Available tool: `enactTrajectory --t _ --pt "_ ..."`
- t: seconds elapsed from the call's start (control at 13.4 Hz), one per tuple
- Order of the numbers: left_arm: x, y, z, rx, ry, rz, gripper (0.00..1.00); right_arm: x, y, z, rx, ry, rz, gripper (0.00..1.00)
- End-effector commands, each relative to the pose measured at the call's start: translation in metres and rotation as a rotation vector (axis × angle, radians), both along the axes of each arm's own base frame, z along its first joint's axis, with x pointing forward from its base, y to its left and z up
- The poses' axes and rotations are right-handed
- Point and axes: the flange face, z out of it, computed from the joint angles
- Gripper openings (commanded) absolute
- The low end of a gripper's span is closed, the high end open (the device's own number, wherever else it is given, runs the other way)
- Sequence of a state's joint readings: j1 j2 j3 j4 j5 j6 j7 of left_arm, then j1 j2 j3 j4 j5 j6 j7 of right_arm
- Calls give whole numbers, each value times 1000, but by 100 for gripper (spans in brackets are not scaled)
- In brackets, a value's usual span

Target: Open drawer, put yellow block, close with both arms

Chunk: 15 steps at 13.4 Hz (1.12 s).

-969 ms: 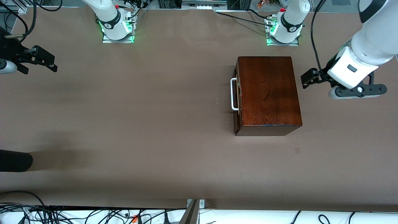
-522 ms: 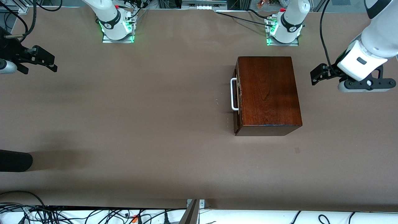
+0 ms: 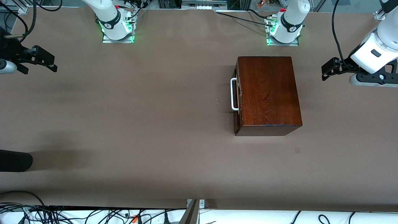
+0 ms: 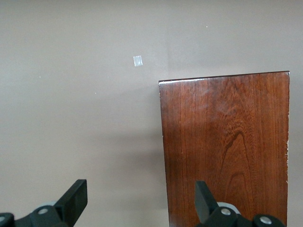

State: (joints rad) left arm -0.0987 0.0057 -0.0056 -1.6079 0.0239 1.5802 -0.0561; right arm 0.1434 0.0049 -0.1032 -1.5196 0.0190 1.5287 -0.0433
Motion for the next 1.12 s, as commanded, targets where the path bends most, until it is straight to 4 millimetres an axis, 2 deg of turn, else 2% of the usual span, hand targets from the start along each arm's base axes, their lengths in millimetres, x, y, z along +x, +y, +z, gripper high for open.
enactTrajectory --t 0.0,1.04 --pt "-5 4 1 -26 -11 -5 100 2 -3 5 -4 -10 -5 100" --pt "-4 -5 1 -49 -11 41 100 2 -3 5 -4 -10 -5 100"
